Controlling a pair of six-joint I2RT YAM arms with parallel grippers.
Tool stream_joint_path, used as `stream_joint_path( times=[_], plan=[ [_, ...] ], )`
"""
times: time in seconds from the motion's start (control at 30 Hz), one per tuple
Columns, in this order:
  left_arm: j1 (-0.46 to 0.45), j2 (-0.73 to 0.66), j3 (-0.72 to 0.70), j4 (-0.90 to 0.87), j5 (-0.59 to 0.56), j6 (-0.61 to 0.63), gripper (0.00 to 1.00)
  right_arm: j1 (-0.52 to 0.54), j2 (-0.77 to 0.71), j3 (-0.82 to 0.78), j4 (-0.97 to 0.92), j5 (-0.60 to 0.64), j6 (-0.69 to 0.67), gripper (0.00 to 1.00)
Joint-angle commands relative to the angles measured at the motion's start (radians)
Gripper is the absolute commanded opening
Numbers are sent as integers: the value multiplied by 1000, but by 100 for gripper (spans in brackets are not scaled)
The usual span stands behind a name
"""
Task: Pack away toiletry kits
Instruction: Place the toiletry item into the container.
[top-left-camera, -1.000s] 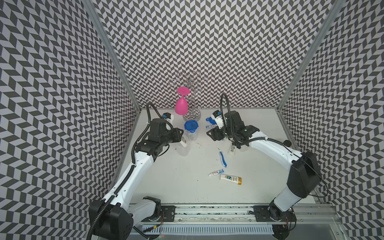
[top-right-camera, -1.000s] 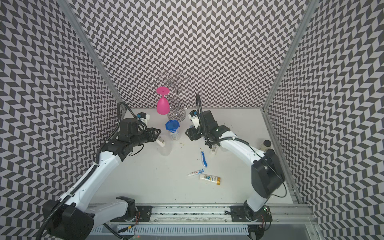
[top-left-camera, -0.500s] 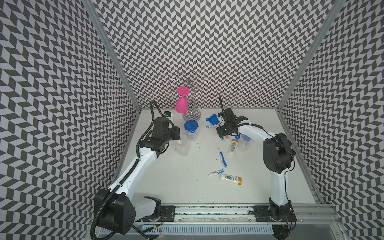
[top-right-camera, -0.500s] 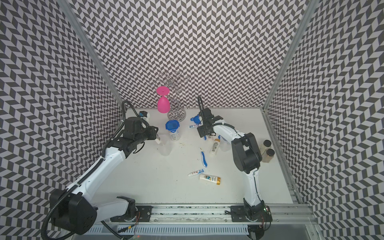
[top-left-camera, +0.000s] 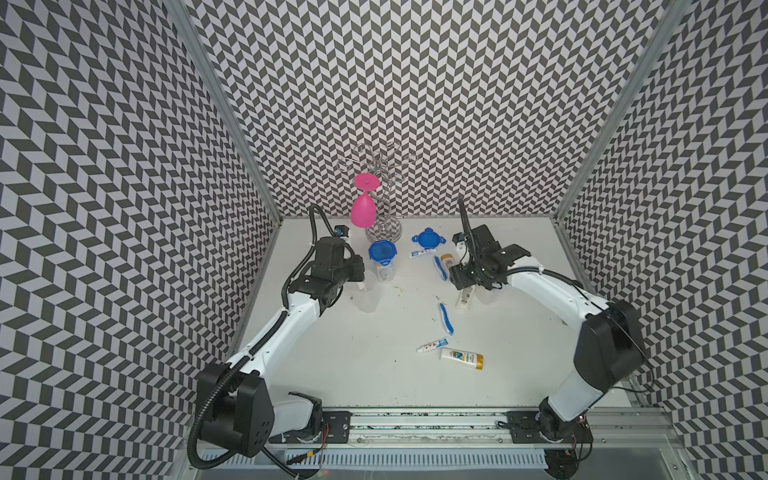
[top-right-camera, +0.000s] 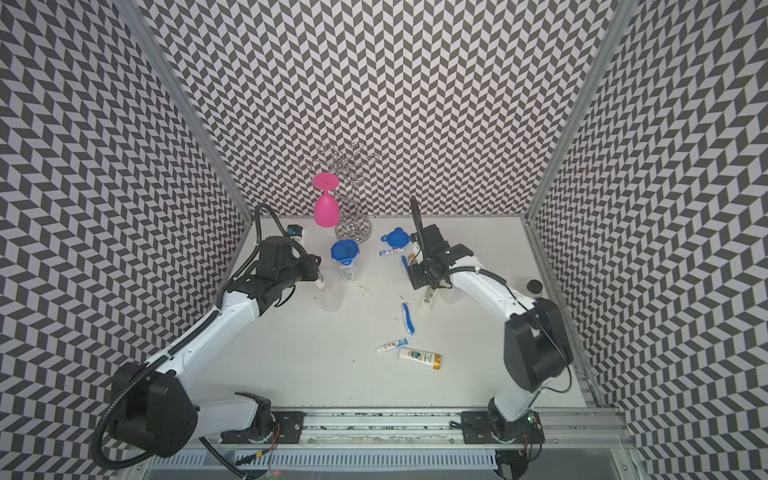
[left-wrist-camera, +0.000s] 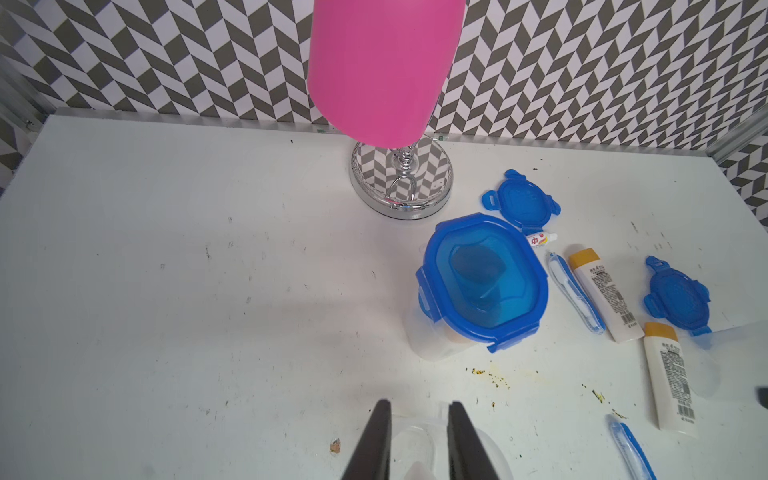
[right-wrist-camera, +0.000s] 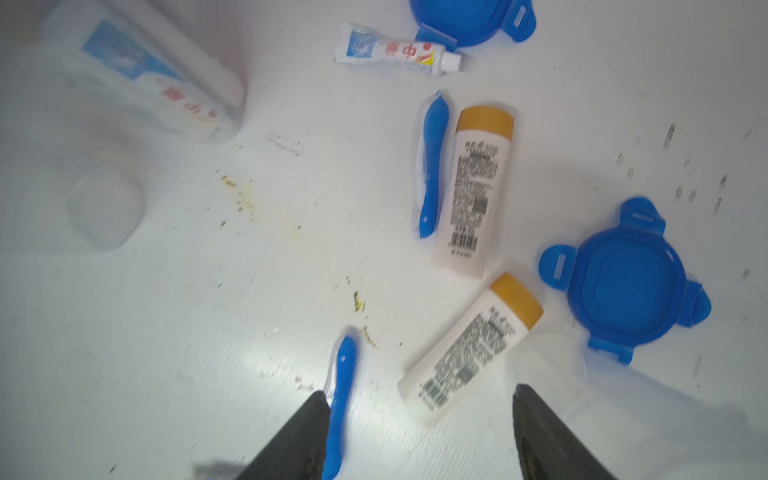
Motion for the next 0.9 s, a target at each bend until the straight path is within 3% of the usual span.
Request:
stream_joint_path(
  times=[0.0,0.13,0.43,0.7,0.77,0.87],
  plan=[
    [-9,4,-5,66,-18,16,0,7,-90,-139,3,-92,83,70],
    [-16,15,-16,75,-24,19,0,4,-125,-237,56,-152,139,70],
    [-47,16,-38,87,-53,27,0,9,-110,-263,35,-210,131,69],
    [-63,22,-39,98,-77,41,1,55,-293,-439,3,-264,222,69],
    [-70,27,-39,97,-83,49,8,65,-314,-444,-28,-286,238,69],
    [-72,22,-35,92,-82,52,27,114,-354,-450,-65,-280,279,70]
  ],
)
